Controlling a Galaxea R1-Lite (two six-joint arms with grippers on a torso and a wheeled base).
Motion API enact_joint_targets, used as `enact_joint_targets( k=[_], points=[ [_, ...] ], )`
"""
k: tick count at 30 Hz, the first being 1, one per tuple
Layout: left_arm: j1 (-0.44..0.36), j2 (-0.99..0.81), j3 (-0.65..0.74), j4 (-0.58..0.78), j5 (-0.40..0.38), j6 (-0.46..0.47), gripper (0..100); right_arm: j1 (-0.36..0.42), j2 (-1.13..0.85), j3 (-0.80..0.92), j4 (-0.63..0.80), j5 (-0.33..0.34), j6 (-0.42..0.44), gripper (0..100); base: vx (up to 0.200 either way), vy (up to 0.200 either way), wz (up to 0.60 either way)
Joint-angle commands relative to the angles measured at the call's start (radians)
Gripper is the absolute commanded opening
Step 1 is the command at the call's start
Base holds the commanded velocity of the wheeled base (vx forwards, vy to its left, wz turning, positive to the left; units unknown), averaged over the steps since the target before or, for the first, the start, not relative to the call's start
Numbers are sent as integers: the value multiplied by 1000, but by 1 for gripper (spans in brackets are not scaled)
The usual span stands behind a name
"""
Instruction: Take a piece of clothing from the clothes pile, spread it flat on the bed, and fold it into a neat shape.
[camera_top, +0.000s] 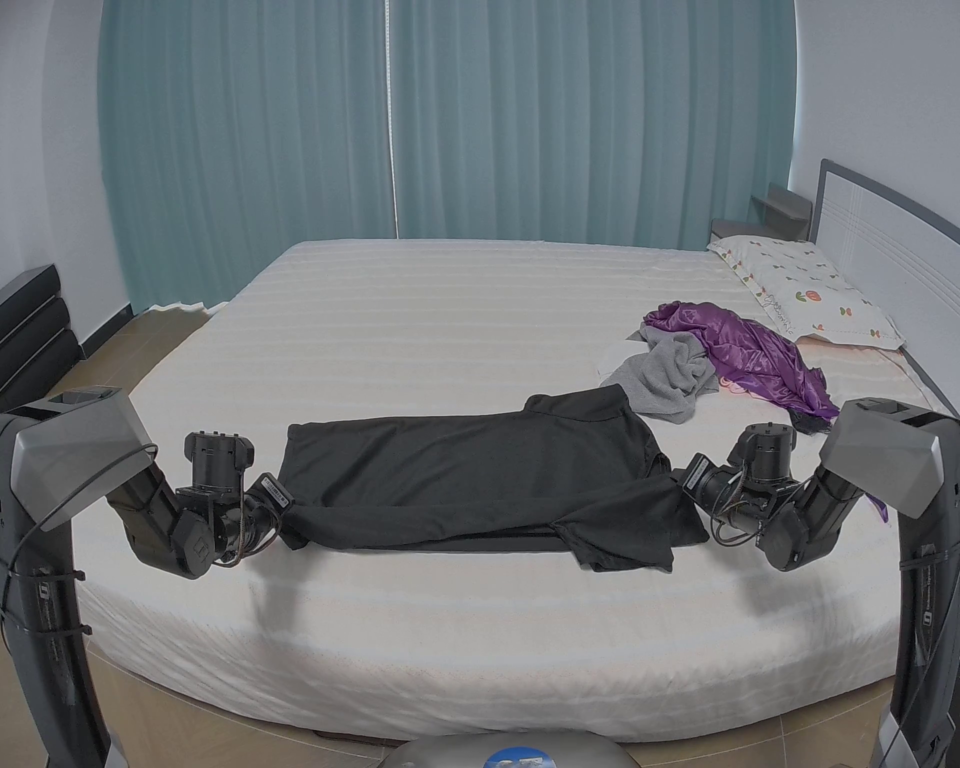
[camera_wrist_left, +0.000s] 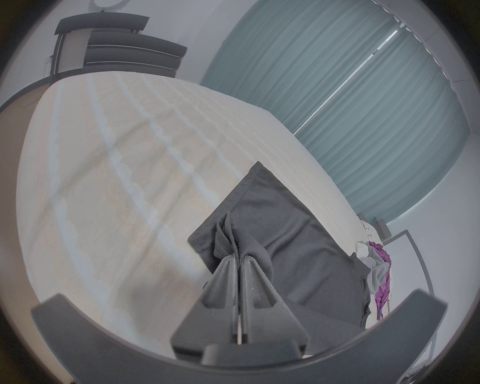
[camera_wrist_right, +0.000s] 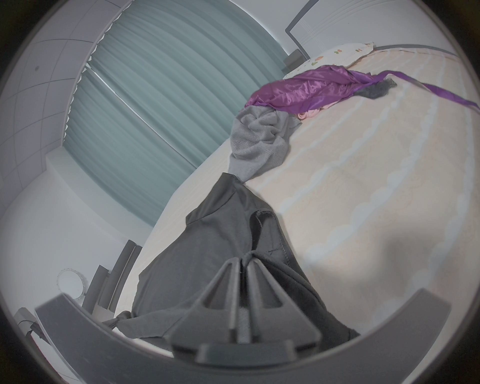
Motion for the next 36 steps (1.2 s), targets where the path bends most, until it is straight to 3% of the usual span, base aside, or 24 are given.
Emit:
enact_joint_targets(
  k=[1, 5, 13, 17, 18, 21, 29, 30, 36],
  points=[
    [9, 70, -37, -1, 0, -14, 0, 6, 116, -82, 11, -13, 3, 100, 0, 0, 0],
    [9, 76, -40, -1, -2, -27, 0, 2, 78, -51, -41, -11, 5, 100, 0, 0, 0],
    [11, 74, -41, -1, -2, -46, 0, 19, -116, 190, -77, 35, 0, 100, 0, 0, 0],
    [12, 73, -40, -1, 0, -50, 0, 31, -160, 282, -78, 78, -3, 100, 0, 0, 0],
    [12, 71, -40, -1, -2, -51, 0, 39, -172, 326, -78, 124, -5, 100, 0, 0, 0],
    [11, 71, -41, -1, -2, -53, 0, 60, -157, 354, -77, 160, -8, 100, 0, 0, 0],
    [12, 68, -35, -1, -2, -53, 0, 94, -48, 305, -64, 159, -40, 100, 0, 0, 0],
    [12, 68, -35, -1, -2, -53, 0, 94, -42, 299, -66, 159, -40, 0, 0, 0, 0],
    [12, 67, -31, -1, -2, -53, 0, 92, -42, 293, -75, 160, -40, 0, 0, 0, 0]
  ],
)
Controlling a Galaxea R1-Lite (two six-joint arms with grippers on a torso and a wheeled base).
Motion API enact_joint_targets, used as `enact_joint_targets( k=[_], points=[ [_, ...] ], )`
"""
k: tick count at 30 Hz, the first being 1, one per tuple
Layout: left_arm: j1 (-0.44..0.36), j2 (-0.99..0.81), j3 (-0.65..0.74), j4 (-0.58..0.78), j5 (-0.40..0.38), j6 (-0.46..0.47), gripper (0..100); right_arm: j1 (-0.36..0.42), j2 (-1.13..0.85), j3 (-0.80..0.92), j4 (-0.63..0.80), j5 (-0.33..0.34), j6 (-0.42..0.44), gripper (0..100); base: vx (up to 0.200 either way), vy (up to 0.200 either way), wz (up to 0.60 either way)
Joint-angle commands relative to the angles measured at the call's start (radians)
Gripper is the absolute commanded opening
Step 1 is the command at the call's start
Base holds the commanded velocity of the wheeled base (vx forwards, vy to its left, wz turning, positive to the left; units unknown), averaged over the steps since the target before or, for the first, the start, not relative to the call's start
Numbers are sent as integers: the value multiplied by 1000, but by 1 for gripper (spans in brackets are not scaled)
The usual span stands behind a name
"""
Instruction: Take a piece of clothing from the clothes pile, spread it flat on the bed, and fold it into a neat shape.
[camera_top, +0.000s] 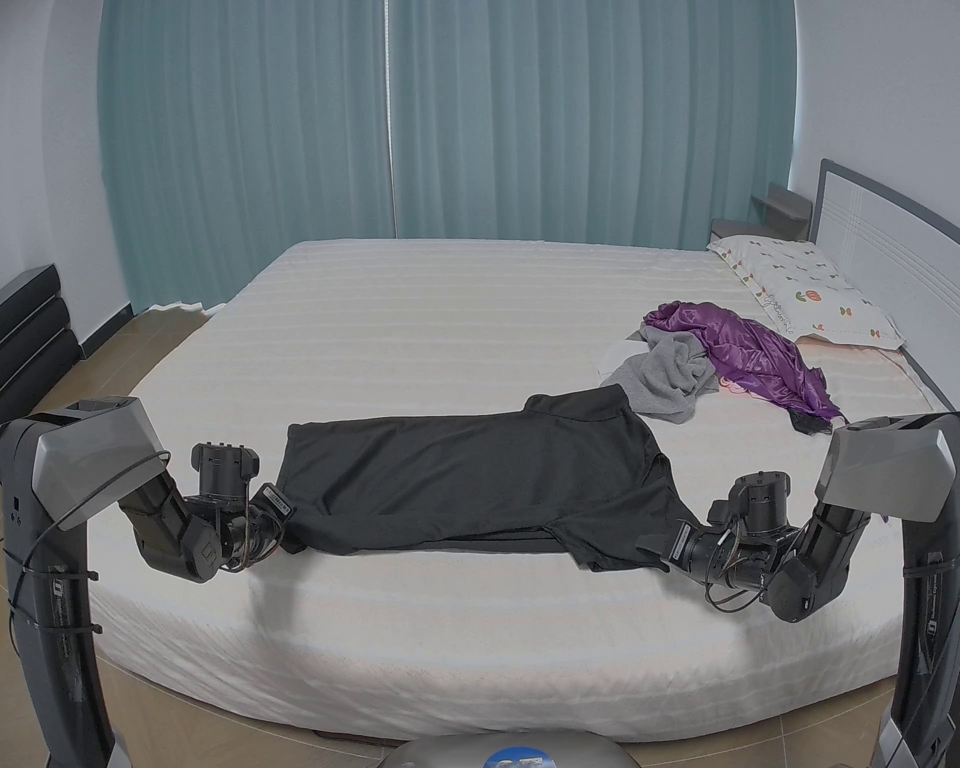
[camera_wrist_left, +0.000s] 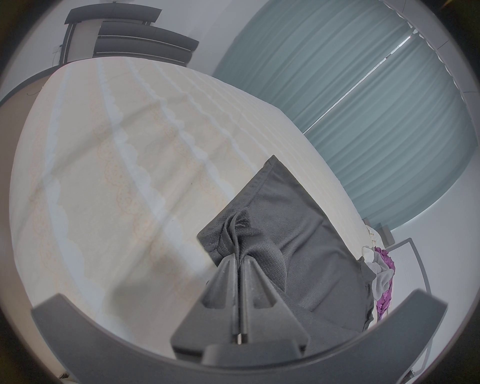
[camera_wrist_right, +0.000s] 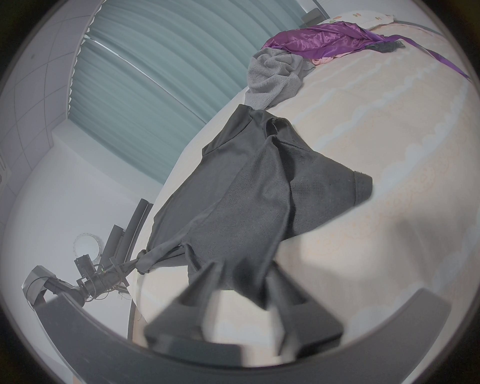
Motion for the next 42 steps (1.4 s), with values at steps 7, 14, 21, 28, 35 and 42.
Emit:
enact_joint_targets(
  k=[7, 14, 21, 28, 35, 42],
  points=[
    [2, -6, -5, -8, 2, -10, 100, -7, -80, 60, -13, 11, 100, 0, 0, 0, 0],
    [46, -72, 3, -82, 0, -129, 100, -7, -89, 22, -22, 4, 206, 0, 0, 0, 0],
    [80, -112, 98, -114, -89, -112, 100, -27, -73, 15, -62, 2, 247, 0, 0, 0, 0],
    [69, -161, 275, -119, -279, 78, 100, -33, -68, 23, -64, 2, 253, 0, 0, 0, 0],
    [42, -120, 284, -129, -276, 214, 100, -30, -68, 26, -62, 4, 253, 0, 0, 0, 0],
    [17, -69, 238, -129, -248, 285, 100, -30, -68, 26, -62, 4, 253, 0, 0, 0, 0]
  ],
)
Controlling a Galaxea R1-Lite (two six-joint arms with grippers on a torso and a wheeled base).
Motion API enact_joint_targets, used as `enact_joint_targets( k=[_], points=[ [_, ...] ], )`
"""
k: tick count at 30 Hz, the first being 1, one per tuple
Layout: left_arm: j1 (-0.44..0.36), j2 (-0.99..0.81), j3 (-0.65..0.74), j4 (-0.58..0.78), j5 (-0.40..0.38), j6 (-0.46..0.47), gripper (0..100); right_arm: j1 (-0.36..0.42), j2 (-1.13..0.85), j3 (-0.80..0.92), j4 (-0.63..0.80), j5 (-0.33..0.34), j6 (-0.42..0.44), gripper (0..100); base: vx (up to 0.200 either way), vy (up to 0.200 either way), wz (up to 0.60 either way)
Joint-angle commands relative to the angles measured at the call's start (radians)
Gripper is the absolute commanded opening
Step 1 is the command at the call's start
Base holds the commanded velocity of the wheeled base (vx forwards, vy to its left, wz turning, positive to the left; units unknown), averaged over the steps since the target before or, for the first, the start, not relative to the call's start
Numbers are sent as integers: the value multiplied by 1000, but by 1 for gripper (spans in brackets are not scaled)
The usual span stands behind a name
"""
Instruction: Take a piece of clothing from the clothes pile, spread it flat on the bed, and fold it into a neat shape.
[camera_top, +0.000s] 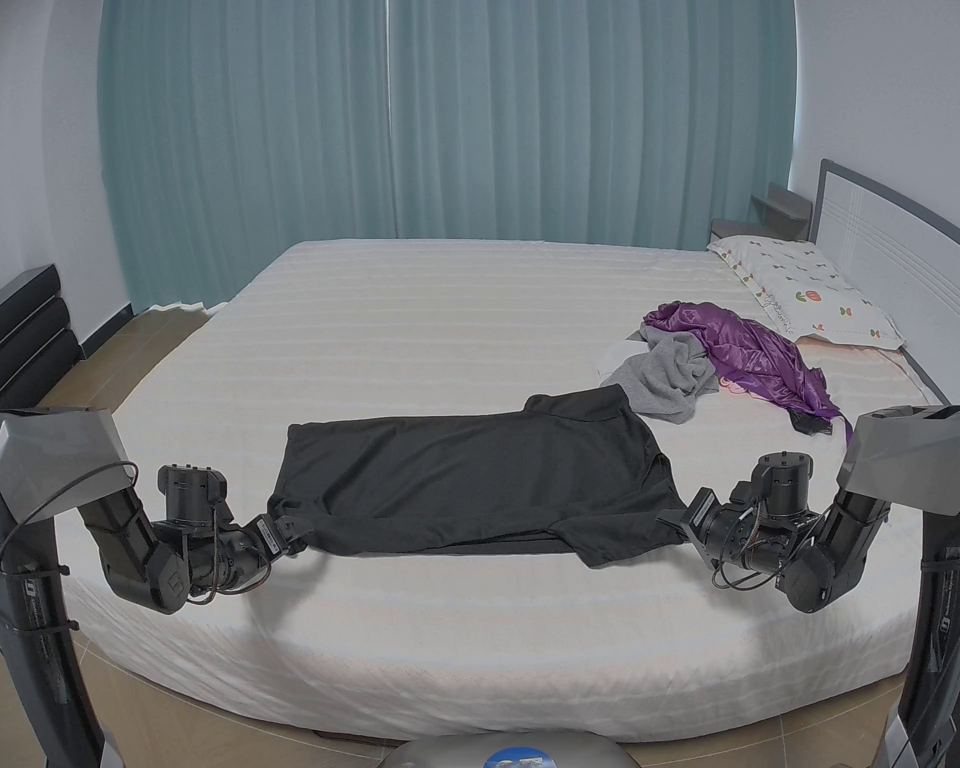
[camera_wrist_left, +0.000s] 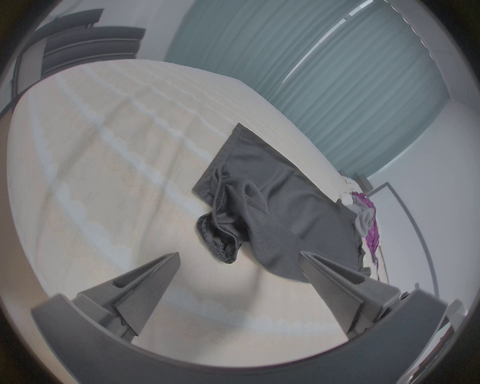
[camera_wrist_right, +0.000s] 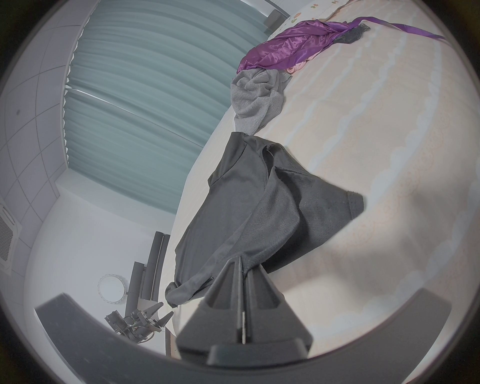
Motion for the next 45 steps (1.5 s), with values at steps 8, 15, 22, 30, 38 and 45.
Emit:
enact_joint_targets(
  k=[8, 15, 22, 30, 38, 45],
  points=[
    [-29, 83, -40, -1, 76, 105, 100, 0, 2, 2, 0, 1, -1, 0, 0, 0, 0],
    [-29, 80, -48, -3, 91, 105, 0, 0, 2, 0, 0, 1, -1, 0, 0, 0, 0],
    [-26, 76, -59, -1, 132, 101, 0, -1, -1, 2, 0, 1, 1, 0, 0, 0, 0],
    [-18, 19, -24, 2, 140, 92, 0, -1, -25, 22, -2, -1, 1, 0, 0, 0, 0],
    [-11, -115, 73, 16, 139, 87, 0, -3, -102, 81, 0, -1, -1, 0, 0, 0, 0],
    [57, -237, 61, 134, 122, 95, 0, -26, -215, 146, 10, 7, -5, 0, 0, 0, 0]
  ],
)
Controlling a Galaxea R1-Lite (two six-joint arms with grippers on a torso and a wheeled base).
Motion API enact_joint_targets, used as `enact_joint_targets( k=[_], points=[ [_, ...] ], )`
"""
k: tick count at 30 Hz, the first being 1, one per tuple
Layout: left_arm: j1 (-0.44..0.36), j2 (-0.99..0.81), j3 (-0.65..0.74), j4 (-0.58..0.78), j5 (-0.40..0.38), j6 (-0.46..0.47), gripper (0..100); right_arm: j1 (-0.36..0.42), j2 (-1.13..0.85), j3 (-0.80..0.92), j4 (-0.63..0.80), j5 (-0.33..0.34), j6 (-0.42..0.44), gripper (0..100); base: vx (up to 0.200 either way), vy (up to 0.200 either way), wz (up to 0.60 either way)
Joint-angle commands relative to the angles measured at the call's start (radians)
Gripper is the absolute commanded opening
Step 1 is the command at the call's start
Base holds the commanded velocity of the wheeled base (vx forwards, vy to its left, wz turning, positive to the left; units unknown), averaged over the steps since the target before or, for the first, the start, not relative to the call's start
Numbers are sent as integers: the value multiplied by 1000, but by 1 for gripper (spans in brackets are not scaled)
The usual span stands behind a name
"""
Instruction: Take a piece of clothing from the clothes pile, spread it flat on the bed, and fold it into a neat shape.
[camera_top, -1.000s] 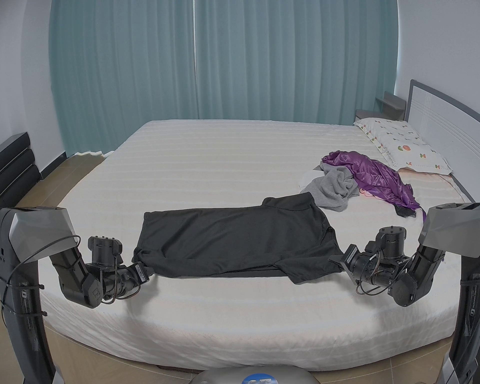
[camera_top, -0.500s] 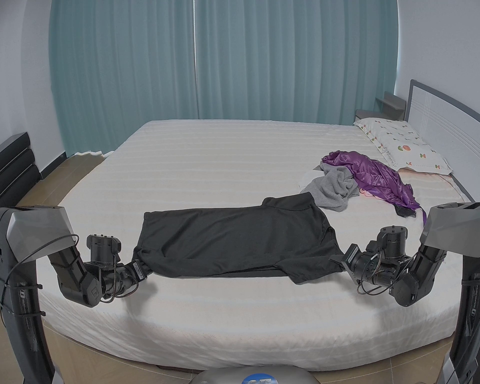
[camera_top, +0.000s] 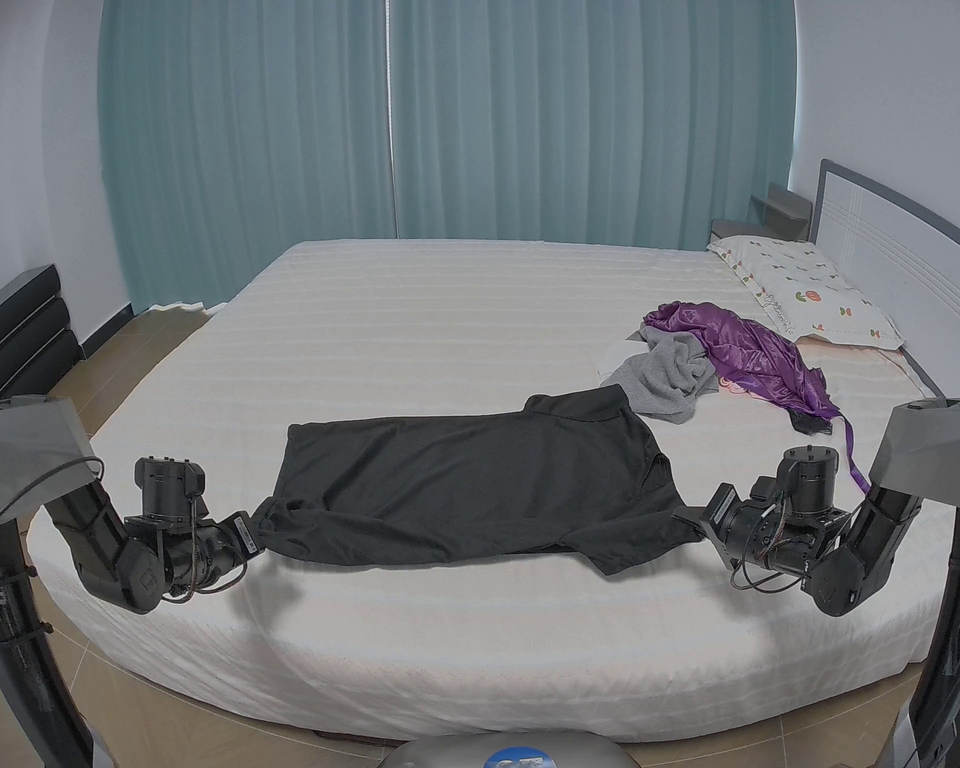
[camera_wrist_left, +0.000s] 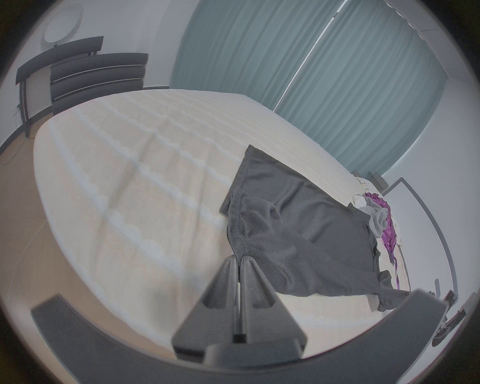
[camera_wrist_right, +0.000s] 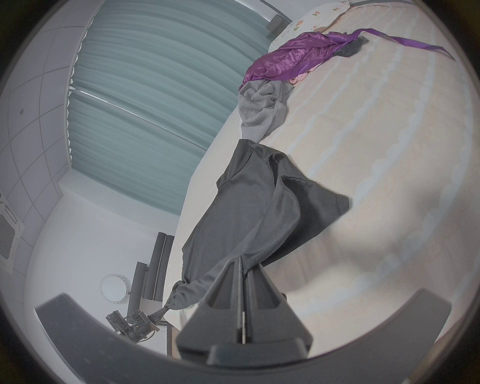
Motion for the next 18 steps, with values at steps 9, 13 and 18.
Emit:
enact_joint_targets(
  k=[9, 13, 18],
  points=[
    [76, -243, -78, 314, -59, 8, 0, -24, -185, 112, 25, 16, -4, 0, 0, 0, 0],
    [99, -249, -73, 337, -59, 24, 0, -29, -242, 169, 62, 56, -5, 0, 0, 0, 0],
    [112, -277, -50, 380, -59, 41, 0, -29, -286, 246, 85, 83, -18, 0, 0, 0, 0]
  ],
)
